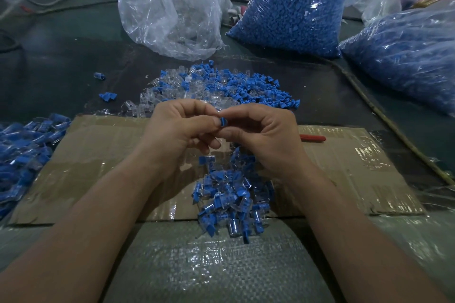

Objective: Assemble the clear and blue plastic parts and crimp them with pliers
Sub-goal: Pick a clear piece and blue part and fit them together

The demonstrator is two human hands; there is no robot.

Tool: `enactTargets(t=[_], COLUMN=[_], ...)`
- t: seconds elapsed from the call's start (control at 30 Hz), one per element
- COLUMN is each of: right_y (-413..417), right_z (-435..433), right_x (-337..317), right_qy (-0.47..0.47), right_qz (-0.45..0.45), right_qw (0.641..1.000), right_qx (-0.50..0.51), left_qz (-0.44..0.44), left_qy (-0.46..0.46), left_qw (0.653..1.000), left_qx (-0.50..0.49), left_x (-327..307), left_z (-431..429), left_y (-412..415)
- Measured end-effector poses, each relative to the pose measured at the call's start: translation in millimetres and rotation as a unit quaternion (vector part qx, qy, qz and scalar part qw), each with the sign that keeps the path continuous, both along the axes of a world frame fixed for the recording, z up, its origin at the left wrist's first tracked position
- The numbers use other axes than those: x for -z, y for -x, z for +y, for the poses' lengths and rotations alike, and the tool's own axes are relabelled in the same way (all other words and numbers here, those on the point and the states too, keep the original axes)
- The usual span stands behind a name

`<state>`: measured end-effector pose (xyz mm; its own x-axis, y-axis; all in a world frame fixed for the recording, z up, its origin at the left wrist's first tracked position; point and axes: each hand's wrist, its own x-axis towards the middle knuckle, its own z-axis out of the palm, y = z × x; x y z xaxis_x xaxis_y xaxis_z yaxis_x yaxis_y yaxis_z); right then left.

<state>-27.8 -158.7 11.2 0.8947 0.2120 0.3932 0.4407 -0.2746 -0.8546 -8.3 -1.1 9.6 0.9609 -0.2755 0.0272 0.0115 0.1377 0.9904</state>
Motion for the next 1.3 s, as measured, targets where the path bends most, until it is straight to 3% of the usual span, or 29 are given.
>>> enactTargets(t=[0.47, 0.9, 1.3], right_y=[-2.3, -3.8, -2.4], right_z=[-4.4, -6.0, -7.1], right_x=[4.3, 5.1, 1.9], right_qy=[0.050, 0.118, 0.127], right_qz=[-0.113, -0.142, -0.143], right_qw=[0.991, 0.982, 0.980], right_qx=[0.044, 0.036, 0.049], left_qz=[0.038, 0.040, 0.048], left_qy=[0.044, 0.008, 0.010], left_qw=[0.998, 0.999, 0.999], left_qx=[0.031, 0.022, 0.020], left_x=[0.0, 1.1, 2.4], left_z=[0.7, -0.2, -1.5], left_y=[-1.7, -1.4, -3.6])
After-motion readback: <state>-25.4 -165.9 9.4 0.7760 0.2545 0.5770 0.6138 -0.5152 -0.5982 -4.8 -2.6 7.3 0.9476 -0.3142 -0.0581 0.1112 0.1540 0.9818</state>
